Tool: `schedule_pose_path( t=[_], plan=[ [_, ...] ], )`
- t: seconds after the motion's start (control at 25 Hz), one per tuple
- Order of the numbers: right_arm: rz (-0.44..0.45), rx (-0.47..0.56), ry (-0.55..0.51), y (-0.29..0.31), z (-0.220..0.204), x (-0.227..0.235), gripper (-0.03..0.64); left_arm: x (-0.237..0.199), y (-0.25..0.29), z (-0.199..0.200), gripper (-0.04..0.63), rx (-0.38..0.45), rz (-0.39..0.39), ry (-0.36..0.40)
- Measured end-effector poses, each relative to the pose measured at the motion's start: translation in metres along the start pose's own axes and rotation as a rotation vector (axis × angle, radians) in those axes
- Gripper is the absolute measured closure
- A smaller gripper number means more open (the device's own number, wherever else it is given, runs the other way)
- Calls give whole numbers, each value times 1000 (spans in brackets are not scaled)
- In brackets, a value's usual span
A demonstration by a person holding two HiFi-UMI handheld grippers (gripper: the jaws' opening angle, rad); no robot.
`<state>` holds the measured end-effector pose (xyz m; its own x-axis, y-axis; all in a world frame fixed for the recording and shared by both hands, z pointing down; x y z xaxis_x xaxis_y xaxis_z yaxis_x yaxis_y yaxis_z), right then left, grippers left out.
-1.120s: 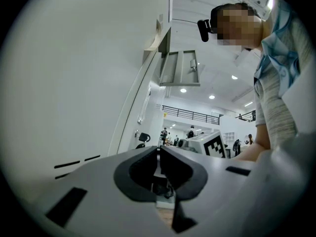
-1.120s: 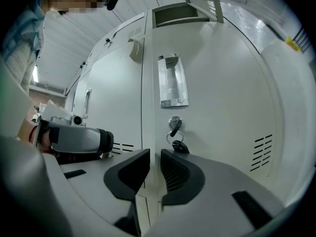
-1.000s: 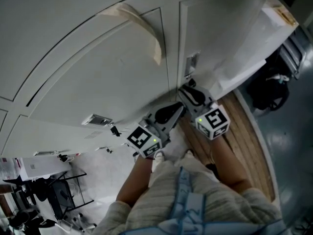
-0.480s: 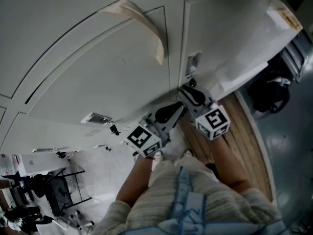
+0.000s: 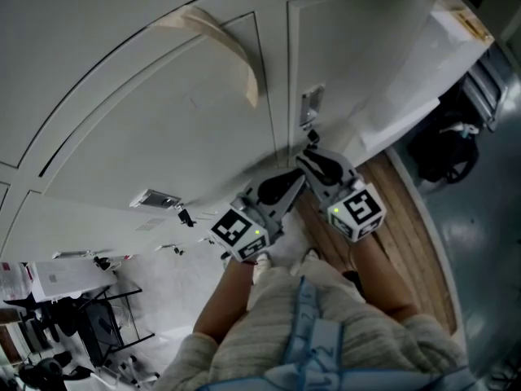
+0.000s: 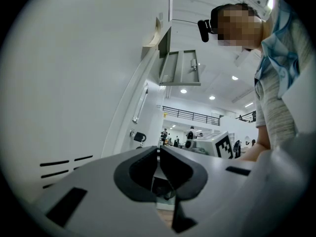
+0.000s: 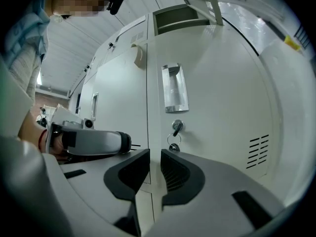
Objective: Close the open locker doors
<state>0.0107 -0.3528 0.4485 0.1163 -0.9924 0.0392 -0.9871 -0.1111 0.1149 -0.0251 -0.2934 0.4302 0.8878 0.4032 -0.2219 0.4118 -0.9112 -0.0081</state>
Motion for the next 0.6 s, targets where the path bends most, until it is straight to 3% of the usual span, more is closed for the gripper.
schedule_pose_path(
  t=[0.28,0.6],
  plan=[
    [-34,40,-24,-26,24,-4,548,19,10,14,592,22,-60,24],
    [-111,135,-68,-66,67,4,546,53,30,56,592,98,-157,44]
  ],
)
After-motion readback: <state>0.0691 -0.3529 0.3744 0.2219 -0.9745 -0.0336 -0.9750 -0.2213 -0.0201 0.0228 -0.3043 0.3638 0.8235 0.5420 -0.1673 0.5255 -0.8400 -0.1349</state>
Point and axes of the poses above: the fingertips, and each gripper's own axes: y forward along the fingers, x to its right, z out of its top, the point moved 4 cm from there along -y, backward along the fingers, and after that the axes turned 7 degrees about z, right-handed, at the moved point
